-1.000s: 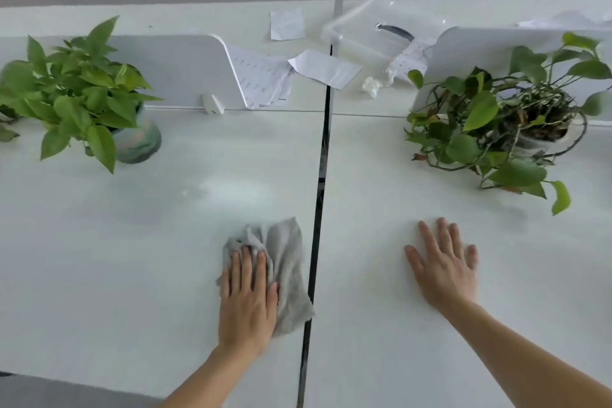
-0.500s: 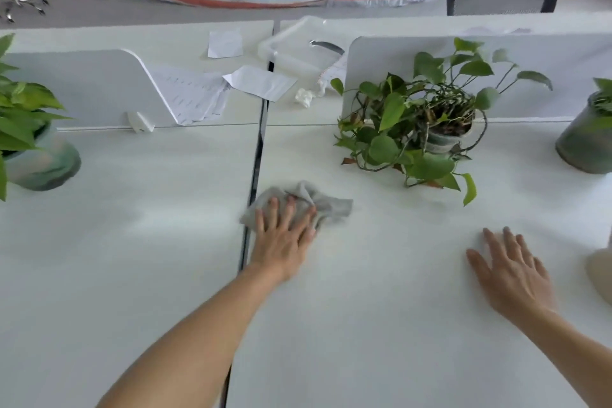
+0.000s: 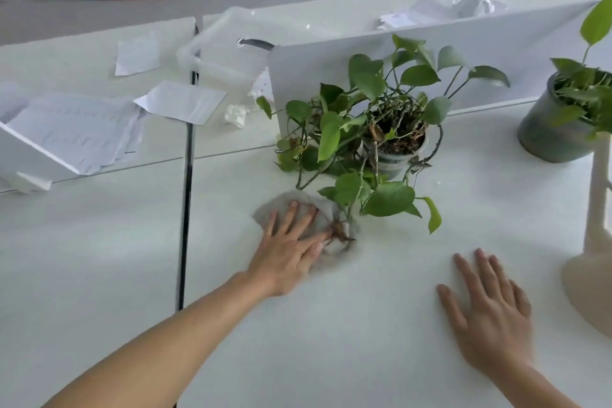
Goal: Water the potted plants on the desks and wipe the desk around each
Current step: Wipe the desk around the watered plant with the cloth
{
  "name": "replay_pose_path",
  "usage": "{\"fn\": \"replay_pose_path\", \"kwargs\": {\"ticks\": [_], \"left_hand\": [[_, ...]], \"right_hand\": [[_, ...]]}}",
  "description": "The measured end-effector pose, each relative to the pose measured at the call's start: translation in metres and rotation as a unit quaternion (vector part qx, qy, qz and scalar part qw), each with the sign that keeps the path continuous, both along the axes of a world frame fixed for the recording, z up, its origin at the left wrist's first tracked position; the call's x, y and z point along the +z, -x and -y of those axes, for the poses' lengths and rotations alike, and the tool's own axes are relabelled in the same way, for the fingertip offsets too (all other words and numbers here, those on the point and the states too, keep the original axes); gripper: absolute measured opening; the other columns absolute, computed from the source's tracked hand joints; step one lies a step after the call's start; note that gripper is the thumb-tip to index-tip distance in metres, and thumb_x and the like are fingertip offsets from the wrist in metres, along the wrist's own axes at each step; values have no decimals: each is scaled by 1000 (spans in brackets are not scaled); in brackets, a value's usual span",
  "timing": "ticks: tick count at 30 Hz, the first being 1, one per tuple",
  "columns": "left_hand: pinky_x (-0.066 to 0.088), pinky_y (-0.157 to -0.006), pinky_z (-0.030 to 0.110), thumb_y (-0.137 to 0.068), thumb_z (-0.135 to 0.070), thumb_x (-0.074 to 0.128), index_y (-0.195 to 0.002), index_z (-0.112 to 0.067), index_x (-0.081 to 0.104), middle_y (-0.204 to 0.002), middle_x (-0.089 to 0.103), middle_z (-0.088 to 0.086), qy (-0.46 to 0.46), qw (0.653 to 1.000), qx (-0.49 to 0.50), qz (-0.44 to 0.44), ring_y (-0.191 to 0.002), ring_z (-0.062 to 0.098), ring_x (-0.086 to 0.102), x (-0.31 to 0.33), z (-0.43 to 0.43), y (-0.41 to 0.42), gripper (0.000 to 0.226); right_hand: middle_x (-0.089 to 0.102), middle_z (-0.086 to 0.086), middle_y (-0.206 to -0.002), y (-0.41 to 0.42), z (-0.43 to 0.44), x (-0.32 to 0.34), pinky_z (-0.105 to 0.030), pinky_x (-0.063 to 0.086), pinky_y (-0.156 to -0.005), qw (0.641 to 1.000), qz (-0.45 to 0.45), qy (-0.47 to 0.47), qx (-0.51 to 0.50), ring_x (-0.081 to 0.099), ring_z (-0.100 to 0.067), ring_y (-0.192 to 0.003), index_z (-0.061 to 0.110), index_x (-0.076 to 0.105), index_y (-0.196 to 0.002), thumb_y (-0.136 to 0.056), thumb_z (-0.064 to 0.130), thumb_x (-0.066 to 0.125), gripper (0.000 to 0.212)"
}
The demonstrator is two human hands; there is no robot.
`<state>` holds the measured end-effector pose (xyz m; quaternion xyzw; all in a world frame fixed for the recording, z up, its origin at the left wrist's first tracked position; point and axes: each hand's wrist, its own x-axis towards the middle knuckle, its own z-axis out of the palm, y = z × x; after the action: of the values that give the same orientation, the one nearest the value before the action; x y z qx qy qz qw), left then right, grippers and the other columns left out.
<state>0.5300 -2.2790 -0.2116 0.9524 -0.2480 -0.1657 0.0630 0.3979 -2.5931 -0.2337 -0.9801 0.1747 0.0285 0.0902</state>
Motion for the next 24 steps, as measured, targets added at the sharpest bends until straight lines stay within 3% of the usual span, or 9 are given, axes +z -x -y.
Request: {"fn": "replay_pose_path", "kwargs": {"ticks": [2,5,9,13,16,20,22,24], "left_hand": [[-14,-116,51,-80,-64,-10,-150,-47,15,-162,-14,-2,-30,999,32,12,-146,27,-24,1,-10,-51,76],[-10,-116,55,-90,-67,7,-151,-45,3,-162,-10,4,-63,993,97,28,-147,32,-17,-2,-12,-111,65],[-8,-116,57,-94,-63,6,-152,-38,-7,-162,-1,11,-62,987,147,32,-147,37,-9,-11,-1,-121,64],[7,-116,60,-91,-62,-8,-154,-22,7,-160,15,16,-59,993,93,45,-146,42,5,-13,-7,-55,77],[22,-109,60,-98,-54,10,-150,-19,25,-155,28,20,-33,997,-8,69,-145,41,18,-11,-5,34,65],[19,-109,58,-94,-60,31,-152,-30,24,-153,35,14,-17,987,-147,58,-144,37,25,-9,11,91,65],[14,-111,56,-94,-65,24,-153,-35,19,-156,29,12,-37,984,-155,80,-146,34,18,-10,16,68,66],[2,-115,55,-91,-70,6,-153,-39,3,-162,9,12,-53,990,-98,85,-149,31,-2,-10,22,31,70]], "right_hand": [[31,-1,-162,-1,2,-2,-37,12,-117,1000,-2,9,-1,21,-18,-151,29,44,-150,-89,66,25,74],[33,-1,-161,-2,5,-2,-34,9,-116,1000,3,14,0,22,-18,-149,29,45,-149,-89,64,28,71],[36,-3,-160,-2,7,-5,-37,13,-116,1000,8,21,8,26,-20,-149,28,46,-148,-90,63,30,69],[37,-4,-159,-2,7,-3,-40,16,-115,1000,8,18,11,27,-22,-148,27,48,-147,-90,63,30,69],[37,-6,-159,-3,6,-1,-41,18,-115,1000,3,16,11,28,-24,-148,26,49,-147,-91,63,30,70],[37,-7,-159,-3,5,1,-41,16,-115,1000,0,9,16,29,-25,-149,25,48,-147,-91,64,27,71],[35,-7,-160,-3,5,1,-41,14,-116,1000,3,2,15,27,-24,-150,26,47,-148,-91,65,25,73],[33,-7,-161,-4,6,2,-40,12,-116,1000,4,-2,13,24,-24,-151,26,45,-149,-91,66,23,74]]}}
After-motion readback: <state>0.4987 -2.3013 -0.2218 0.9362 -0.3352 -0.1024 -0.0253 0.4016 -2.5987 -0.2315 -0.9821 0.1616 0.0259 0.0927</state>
